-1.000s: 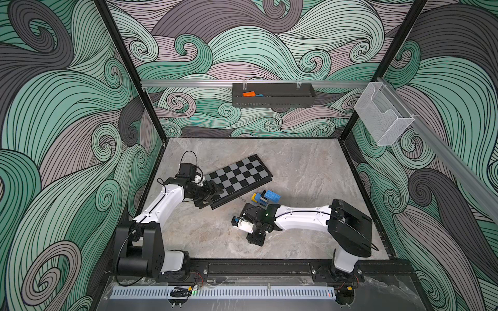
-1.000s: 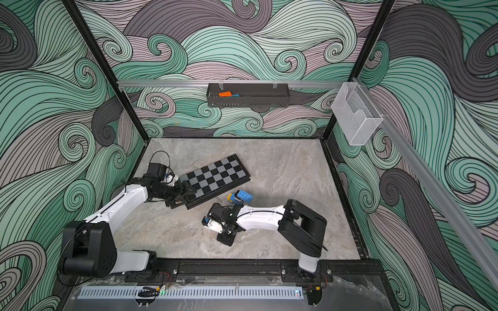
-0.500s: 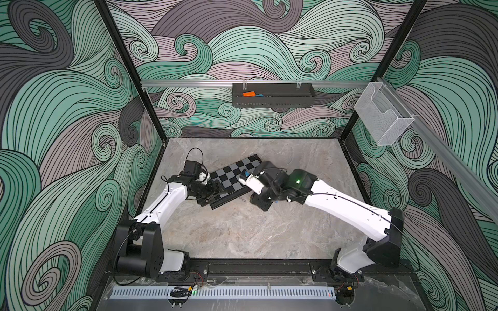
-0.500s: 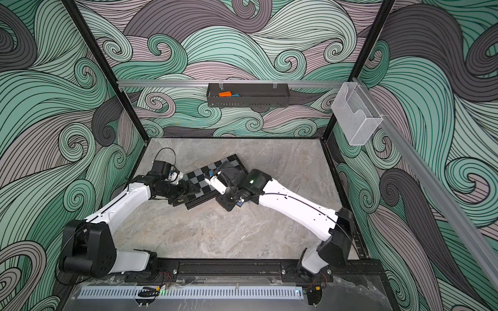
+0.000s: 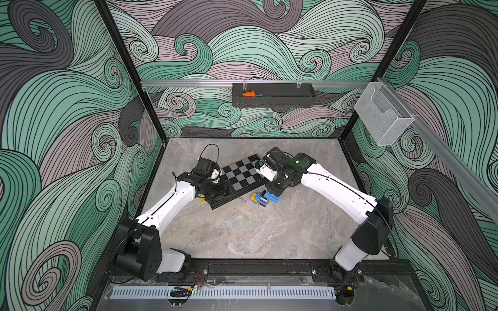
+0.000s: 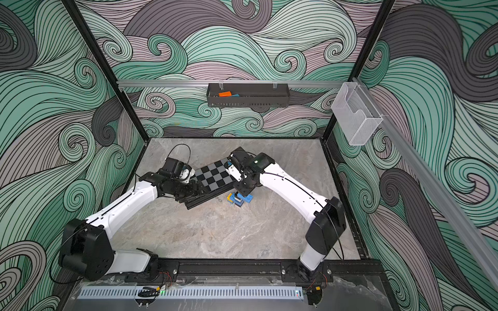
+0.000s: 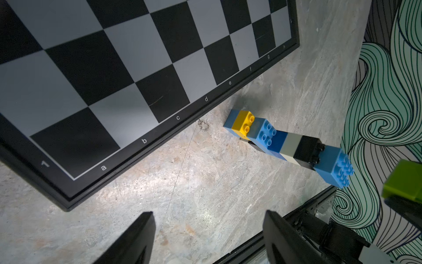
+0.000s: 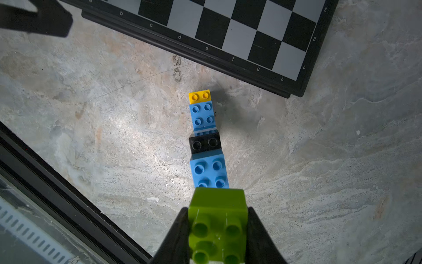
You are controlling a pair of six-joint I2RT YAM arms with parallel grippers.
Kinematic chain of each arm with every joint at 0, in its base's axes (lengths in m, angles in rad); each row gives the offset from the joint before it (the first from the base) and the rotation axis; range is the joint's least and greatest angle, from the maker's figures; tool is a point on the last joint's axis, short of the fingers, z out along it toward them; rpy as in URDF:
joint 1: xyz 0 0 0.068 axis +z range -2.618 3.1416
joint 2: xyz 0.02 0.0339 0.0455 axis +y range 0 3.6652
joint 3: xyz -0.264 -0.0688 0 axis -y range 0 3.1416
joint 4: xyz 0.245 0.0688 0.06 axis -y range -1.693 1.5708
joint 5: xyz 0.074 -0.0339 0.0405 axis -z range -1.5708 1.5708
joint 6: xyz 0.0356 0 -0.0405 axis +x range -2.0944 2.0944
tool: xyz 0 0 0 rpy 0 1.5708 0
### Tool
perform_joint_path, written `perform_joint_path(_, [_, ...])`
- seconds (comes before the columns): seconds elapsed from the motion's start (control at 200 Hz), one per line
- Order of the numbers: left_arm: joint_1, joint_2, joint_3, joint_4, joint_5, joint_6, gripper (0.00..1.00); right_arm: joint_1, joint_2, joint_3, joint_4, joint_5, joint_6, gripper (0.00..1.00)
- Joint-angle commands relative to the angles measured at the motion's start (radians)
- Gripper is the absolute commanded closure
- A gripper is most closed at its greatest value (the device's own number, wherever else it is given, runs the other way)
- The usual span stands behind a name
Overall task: Assemble a giraffe with lego
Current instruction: Assemble the lego brick with the lego brick.
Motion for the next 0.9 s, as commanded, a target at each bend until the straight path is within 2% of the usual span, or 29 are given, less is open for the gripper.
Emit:
perform_joint_path(0.0, [-0.004,-0.002,0.014,-0.013,-0.008,0.016,0.21,-0.011,-0.006,-0.025,0.004,-0.028,-0.054,0.86])
perform_joint_path(0.42, [-0.005,0.024,0.027,-0.013,0.018,0.019,0.21,-0.017,0.040,-0.037,0.068,-0.101,-0.115,0.85])
perform_joint_path(0.891, [-0.005,0.030,0.032,-0.016,0.022,0.024,0.21,-0.046,0.088,0.016,0.065,-0.107,-0.138,0.86])
